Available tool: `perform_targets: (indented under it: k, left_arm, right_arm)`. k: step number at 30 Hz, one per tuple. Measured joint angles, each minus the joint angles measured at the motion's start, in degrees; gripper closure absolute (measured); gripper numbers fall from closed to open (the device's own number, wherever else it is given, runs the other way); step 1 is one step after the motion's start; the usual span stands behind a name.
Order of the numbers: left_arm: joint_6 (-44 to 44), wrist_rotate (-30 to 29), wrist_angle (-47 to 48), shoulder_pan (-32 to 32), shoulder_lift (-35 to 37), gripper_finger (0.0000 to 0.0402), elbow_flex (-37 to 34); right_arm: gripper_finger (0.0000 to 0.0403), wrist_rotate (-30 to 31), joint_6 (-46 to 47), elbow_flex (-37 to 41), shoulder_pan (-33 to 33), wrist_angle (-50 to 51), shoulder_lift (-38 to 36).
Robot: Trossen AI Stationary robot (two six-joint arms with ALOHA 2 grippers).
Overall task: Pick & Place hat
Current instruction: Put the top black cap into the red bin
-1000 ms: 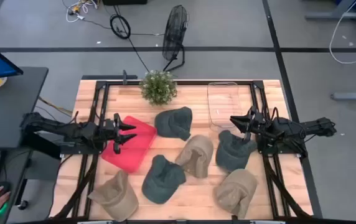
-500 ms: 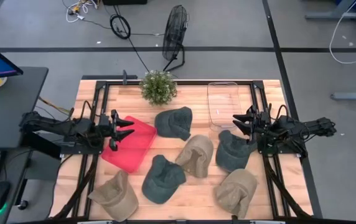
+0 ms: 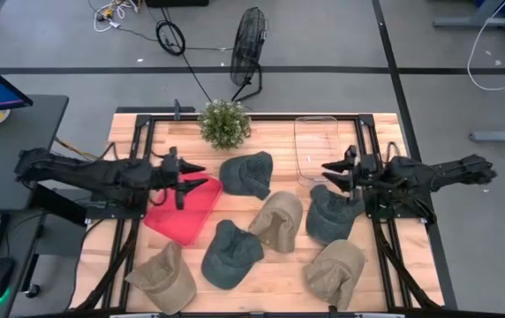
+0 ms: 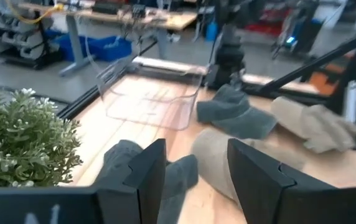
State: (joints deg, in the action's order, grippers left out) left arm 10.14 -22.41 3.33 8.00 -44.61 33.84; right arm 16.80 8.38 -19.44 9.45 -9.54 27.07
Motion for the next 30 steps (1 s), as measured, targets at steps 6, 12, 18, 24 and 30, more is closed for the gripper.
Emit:
perform_targets:
  k: [6,12,18,24,30]
  left_arm:
    - [-3.46,4.62,4.46,-3.42,-15.20,0.0225,8.11]
    - [-12.52,5.76,5.69,-5.83,-31.04,0.0225,16.35]
    - [-21.69,5.74,6.75,-7.54,-43.93,0.0225,23.87]
    - [-26.17,8.20,11.22,-9.52,-52.98,0.0225,29.52]
    - [-28.72,13.26,11.71,-12.39,-59.08,0.0225,31.15]
  right_arm:
    - [0.0267,-0.36,3.23,-11.43,0.00,16.09,17.09]
    - [0.0267,-0.38,3.18,-19.02,0.00,22.98,28.57]
    - [0.0267,-0.33,3.18,-22.79,0.00,27.59,33.95]
    - [0.0267,-0.29,4.59,-23.04,0.00,30.34,34.43]
    - [0.0267,-0.28,6.25,-23.04,0.00,30.32,34.39]
